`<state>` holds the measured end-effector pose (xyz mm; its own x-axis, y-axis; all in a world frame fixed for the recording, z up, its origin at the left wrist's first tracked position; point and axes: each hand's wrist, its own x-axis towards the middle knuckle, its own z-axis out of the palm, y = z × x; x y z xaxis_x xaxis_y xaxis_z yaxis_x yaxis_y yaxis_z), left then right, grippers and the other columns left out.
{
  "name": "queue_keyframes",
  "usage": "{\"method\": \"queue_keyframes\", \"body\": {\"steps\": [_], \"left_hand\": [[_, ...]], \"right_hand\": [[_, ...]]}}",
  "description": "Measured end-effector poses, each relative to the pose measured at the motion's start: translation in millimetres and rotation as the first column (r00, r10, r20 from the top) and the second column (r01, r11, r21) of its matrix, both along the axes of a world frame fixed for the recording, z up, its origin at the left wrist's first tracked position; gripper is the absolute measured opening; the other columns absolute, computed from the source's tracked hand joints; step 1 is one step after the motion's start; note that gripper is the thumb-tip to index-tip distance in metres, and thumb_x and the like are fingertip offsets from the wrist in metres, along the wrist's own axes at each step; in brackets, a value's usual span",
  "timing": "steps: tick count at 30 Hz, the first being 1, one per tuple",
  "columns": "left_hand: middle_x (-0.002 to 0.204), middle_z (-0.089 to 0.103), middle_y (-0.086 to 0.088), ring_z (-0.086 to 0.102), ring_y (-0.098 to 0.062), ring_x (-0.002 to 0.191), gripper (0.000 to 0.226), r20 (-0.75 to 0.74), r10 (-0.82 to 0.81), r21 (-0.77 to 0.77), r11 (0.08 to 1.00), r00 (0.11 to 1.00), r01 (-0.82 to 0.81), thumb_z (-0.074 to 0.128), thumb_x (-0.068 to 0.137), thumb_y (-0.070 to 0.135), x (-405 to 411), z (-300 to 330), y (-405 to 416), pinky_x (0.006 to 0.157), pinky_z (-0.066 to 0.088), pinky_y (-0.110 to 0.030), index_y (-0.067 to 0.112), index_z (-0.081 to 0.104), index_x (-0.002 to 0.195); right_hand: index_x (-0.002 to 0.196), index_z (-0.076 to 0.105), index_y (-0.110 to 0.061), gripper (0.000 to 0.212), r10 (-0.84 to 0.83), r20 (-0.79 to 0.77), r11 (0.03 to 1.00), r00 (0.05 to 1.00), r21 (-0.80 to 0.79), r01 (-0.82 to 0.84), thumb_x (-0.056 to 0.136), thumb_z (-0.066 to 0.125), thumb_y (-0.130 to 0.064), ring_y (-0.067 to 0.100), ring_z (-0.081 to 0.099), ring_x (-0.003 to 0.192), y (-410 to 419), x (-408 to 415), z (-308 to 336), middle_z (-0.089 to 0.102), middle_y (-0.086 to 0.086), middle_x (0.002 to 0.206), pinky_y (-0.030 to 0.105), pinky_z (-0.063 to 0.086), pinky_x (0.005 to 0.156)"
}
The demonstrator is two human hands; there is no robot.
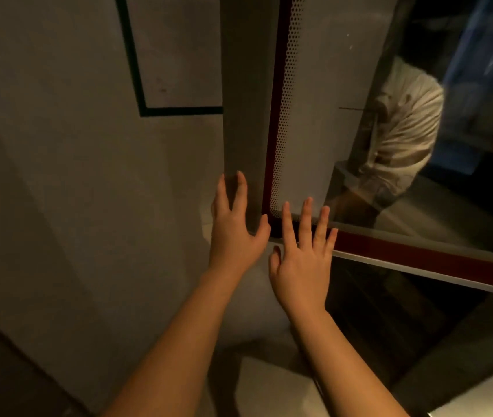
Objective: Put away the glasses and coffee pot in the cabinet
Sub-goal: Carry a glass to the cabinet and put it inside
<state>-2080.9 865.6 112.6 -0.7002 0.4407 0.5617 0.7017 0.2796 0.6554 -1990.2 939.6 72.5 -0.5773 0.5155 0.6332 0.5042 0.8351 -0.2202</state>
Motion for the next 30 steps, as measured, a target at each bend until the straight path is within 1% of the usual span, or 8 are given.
{"method": "queue_keyframes", "body": {"steps": [5, 9, 14, 19, 24, 26, 29, 30], "left_hand": [[0.162, -0.003, -0.002, 0.005, -0.019, 0.148, 0.083, -0.006, -0.079, 0.010, 0.997, 0.997, 0.079, 0.062, 0.091, 0.033, -43, 0, 44, 0.109, 0.016, -0.023, 0.033, 0.007, 0.153], [0.162, -0.003, 0.001, 0.005, -0.015, 0.147, 0.084, 0.008, -0.166, 0.022, 0.986, 0.986, 0.166, 0.062, 0.091, 0.034, -76, -1, 83, 0.110, 0.018, -0.025, 0.038, 0.004, 0.151], [0.162, -0.002, -0.001, 0.005, -0.013, 0.146, 0.084, 0.022, -0.262, 0.020, 0.965, 0.965, 0.262, 0.062, 0.091, 0.031, -106, 1, 130, 0.110, 0.018, -0.025, 0.038, 0.004, 0.151], [0.162, -0.004, -0.003, 0.000, -0.003, 0.139, 0.085, 0.004, -0.327, 0.018, 0.945, 0.945, 0.327, 0.061, 0.092, 0.030, -126, 1, 172, 0.110, 0.014, -0.024, 0.035, 0.001, 0.151], [0.162, -0.010, -0.002, -0.002, -0.009, 0.145, 0.086, -0.006, -0.406, 0.047, 0.913, 0.914, 0.405, 0.061, 0.092, 0.028, -138, 0, 212, 0.111, 0.009, -0.021, 0.031, -0.003, 0.151], [0.161, -0.014, -0.001, -0.003, -0.013, 0.147, 0.086, 0.006, -0.447, 0.054, 0.894, 0.895, 0.446, 0.059, 0.093, 0.027, -142, -2, 229, 0.111, 0.009, -0.019, 0.033, -0.006, 0.149], [0.161, -0.015, -0.002, -0.003, -0.015, 0.148, 0.083, -0.010, -0.502, 0.071, 0.862, 0.865, 0.502, 0.057, 0.095, 0.024, -149, -5, 252, 0.110, 0.005, -0.011, 0.031, -0.005, 0.149], [0.161, -0.015, -0.003, -0.003, -0.016, 0.148, 0.082, -0.014, -0.518, 0.070, 0.852, 0.855, 0.518, 0.057, 0.095, 0.024, -151, -7, 260, 0.112, 0.005, -0.012, 0.030, -0.004, 0.149]], "right_hand": [[0.153, 0.012, -0.025, 0.083, -0.098, -0.037, 0.995, 0.995, 0.007, 0.098, 0.086, 0.062, -0.025, 0.030, -0.011, 0.147, 33, -42, -4, -0.002, 0.007, 0.161, 0.054, 0.001, 0.117], [0.153, 0.015, -0.024, 0.083, -0.175, -0.082, 0.984, 0.981, -0.005, 0.176, 0.084, 0.062, -0.022, 0.029, -0.012, 0.147, 63, -74, -6, -0.004, 0.006, 0.160, 0.054, -0.004, 0.117], [0.152, 0.017, -0.022, 0.084, -0.251, -0.123, 0.968, 0.960, -0.005, 0.253, 0.080, 0.060, -0.015, 0.030, -0.011, 0.147, 100, -103, -7, -0.007, 0.005, 0.159, 0.055, -0.002, 0.117], [0.152, 0.015, -0.020, 0.089, -0.312, -0.116, 0.950, 0.943, -0.009, 0.313, 0.078, 0.064, -0.013, 0.031, -0.008, 0.147, 131, -117, -8, -0.001, 0.008, 0.160, 0.054, -0.003, 0.117], [0.152, 0.016, -0.016, 0.090, -0.369, -0.098, 0.929, 0.924, -0.004, 0.370, 0.077, 0.067, -0.015, 0.030, -0.006, 0.148, 160, -127, -7, 0.004, 0.009, 0.160, 0.050, -0.004, 0.117], [0.152, 0.015, -0.016, 0.091, -0.391, -0.088, 0.920, 0.916, -0.002, 0.392, 0.077, 0.067, -0.014, 0.028, -0.007, 0.148, 172, -129, -7, 0.005, 0.010, 0.160, 0.050, -0.002, 0.117], [0.151, 0.015, -0.014, 0.090, -0.438, -0.080, 0.898, 0.896, 0.016, 0.440, 0.077, 0.067, -0.012, 0.028, -0.004, 0.148, 189, -132, -5, 0.005, 0.010, 0.160, 0.050, 0.003, 0.117], [0.151, 0.016, -0.014, 0.089, -0.457, -0.076, 0.888, 0.886, 0.020, 0.459, 0.077, 0.066, -0.011, 0.028, -0.002, 0.147, 194, -133, -5, 0.005, 0.011, 0.159, 0.050, 0.004, 0.117]]}}
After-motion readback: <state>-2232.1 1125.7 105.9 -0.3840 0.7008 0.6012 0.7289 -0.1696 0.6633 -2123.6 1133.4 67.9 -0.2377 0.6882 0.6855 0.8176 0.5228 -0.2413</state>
